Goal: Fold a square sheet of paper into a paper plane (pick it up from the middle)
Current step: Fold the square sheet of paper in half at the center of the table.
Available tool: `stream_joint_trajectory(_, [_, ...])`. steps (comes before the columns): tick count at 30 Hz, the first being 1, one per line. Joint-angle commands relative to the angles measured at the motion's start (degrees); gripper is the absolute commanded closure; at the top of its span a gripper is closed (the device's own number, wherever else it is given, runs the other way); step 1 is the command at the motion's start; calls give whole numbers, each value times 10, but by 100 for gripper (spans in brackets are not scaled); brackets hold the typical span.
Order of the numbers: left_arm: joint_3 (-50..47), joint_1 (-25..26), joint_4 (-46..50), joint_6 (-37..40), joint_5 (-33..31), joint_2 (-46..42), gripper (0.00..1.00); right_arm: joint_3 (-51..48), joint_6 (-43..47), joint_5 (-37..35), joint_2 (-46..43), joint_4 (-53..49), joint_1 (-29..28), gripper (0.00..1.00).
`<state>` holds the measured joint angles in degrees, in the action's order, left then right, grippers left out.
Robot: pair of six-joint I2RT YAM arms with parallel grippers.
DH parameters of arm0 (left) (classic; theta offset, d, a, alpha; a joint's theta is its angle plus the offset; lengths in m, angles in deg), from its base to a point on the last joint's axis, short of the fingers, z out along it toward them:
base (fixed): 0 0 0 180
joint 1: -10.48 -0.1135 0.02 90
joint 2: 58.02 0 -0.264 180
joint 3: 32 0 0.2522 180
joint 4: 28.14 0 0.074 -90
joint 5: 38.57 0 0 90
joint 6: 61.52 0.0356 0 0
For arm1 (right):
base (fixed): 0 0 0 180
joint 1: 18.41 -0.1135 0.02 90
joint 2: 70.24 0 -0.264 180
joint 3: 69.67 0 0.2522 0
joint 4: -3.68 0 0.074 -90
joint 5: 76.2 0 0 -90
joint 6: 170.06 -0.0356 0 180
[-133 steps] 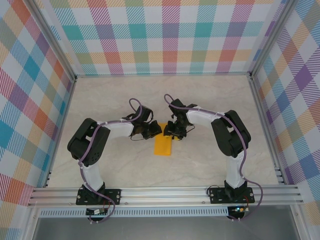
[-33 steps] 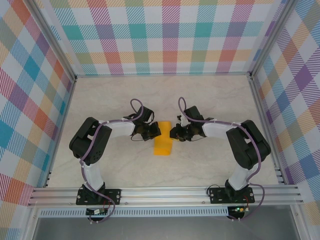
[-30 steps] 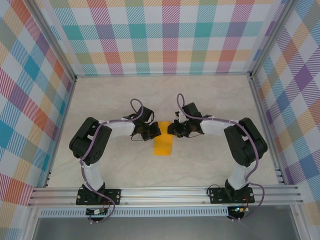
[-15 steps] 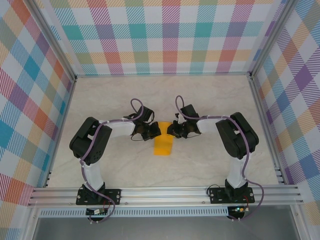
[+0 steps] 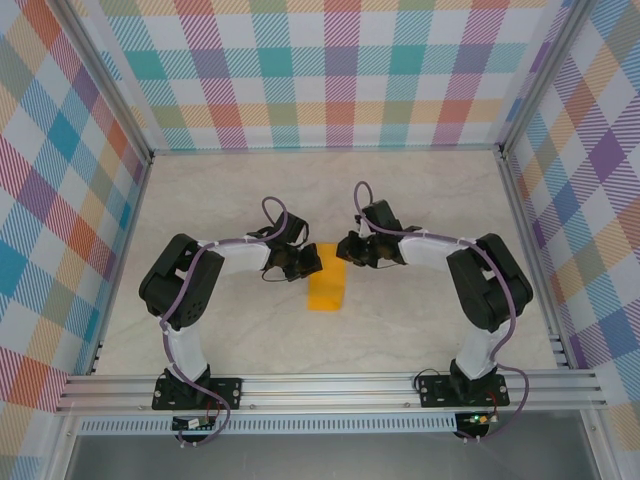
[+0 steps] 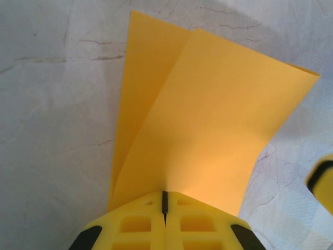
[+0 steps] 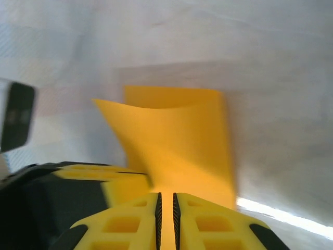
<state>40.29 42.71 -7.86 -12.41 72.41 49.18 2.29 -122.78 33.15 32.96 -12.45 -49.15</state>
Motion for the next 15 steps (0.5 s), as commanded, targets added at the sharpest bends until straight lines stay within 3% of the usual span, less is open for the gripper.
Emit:
stream_joint_trajectory(1, [-18, 6, 84, 9, -34, 44, 100, 21, -8, 11, 37, 4, -7, 85])
stream_joint_trajectory(11, [-18, 6, 89, 11, -32, 44, 100, 53, -4, -3, 97, 4, -3, 87])
stream_joint_trajectory(15, [-20, 7, 113, 20, -32, 45, 100, 39, -24, 12, 107, 49, 15, 87])
